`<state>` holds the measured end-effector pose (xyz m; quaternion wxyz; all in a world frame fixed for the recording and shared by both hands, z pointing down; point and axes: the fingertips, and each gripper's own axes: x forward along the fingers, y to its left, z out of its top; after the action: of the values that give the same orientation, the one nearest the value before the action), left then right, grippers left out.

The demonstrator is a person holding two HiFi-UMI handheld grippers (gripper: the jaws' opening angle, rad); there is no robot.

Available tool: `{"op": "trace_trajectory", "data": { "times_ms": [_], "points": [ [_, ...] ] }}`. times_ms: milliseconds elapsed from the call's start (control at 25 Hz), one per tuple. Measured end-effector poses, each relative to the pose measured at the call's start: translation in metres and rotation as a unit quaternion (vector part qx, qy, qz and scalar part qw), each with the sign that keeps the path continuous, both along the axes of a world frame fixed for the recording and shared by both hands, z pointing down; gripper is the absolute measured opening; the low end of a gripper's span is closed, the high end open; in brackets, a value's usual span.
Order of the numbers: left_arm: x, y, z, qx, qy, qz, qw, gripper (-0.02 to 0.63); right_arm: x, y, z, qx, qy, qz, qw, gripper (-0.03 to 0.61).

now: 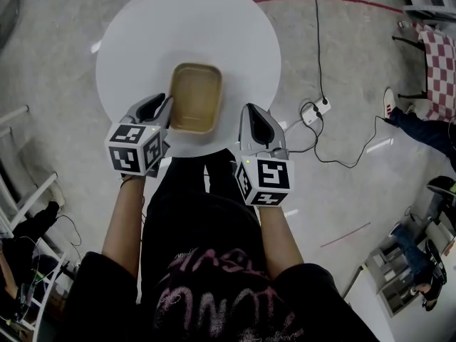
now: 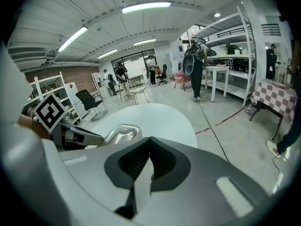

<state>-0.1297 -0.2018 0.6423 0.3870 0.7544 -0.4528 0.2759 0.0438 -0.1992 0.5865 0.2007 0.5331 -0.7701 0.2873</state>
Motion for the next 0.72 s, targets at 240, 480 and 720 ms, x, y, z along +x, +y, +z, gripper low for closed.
{"op": "trace_trajectory", "data": {
  "times_ms": [240, 480, 720],
  "points": [
    [0.0032, -0.0005, 0.0000, 0.006, -0.001, 0.000, 1.0000, 0.049, 0.0016, 0.0008, 0.0036, -0.003, 0.000, 0.001, 1.000, 0.006],
    [0.0047, -0.0029, 0.0009, -0.001, 0.007, -0.010, 0.9999, 0.044, 0.0069, 0.0002, 0.0049, -0.004, 0.001, 0.004, 1.000, 0.006],
    [0.0035, -0.0038, -0.0033, 0.003, 0.003, -0.013, 0.9999, 0.037, 0.0078, 0.0014, 0.0010, -0.004, 0.003, 0.005, 1.000, 0.006]
  ]
}}
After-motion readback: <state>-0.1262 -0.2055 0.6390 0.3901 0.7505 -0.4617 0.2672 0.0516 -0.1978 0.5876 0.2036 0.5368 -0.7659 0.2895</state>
